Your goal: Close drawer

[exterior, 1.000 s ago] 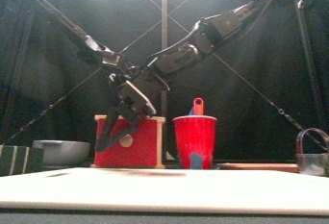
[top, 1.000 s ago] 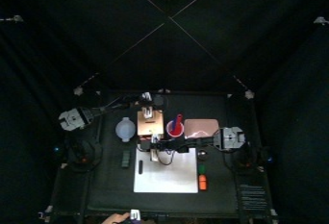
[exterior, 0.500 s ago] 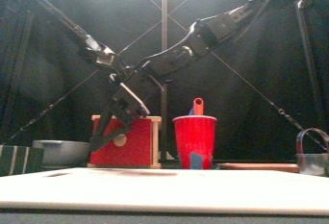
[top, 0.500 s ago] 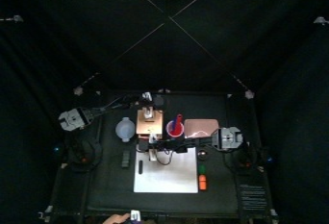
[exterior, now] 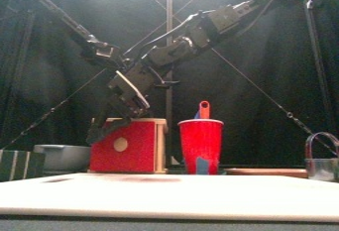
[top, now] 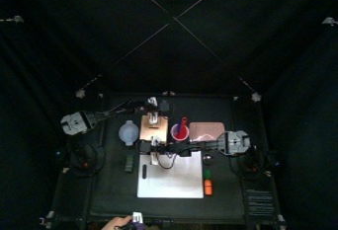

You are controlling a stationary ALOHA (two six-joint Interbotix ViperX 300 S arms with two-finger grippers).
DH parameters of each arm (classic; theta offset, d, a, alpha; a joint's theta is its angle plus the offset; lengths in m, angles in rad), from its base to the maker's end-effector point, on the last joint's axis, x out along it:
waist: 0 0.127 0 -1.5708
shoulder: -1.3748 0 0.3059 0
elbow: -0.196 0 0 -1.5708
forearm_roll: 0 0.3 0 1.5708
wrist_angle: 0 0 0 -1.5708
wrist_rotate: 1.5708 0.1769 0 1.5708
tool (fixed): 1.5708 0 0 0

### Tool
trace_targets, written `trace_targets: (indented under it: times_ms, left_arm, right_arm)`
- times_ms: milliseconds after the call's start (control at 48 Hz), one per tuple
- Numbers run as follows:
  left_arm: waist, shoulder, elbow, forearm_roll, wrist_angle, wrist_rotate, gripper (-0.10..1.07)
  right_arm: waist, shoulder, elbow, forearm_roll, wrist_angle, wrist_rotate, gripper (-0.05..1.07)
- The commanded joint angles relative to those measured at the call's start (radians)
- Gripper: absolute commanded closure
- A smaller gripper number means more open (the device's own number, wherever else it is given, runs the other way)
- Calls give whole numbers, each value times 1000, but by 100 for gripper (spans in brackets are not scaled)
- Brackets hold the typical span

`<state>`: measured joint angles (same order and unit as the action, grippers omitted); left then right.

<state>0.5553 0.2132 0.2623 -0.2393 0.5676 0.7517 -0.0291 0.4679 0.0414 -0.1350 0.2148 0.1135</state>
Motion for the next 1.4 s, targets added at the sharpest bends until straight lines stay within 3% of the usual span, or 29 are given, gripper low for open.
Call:
trace_targets:
  times_ms: [0,250,438,917,1375]
  left_arm:
    - [-8,-8,-8,3,-3,-2,49]
    - [-6,-3,-5,12,-31,-3,49]
    - [5,-6,2,25,-46,-6,49]
    - [9,-14,26,25,-67,-12,49]
    - [12,-12,41,35,-95,-9,49]
  right_arm:
    - [11,-78,-9,34,0,-3,84]
    - [66,-127,34,101,26,-2,84]
    - [63,-115,83,130,31,-2,84]
    - [-57,-58,64,32,49,-2,84]
    - [-38,-67,25,-38,152,-2,84]
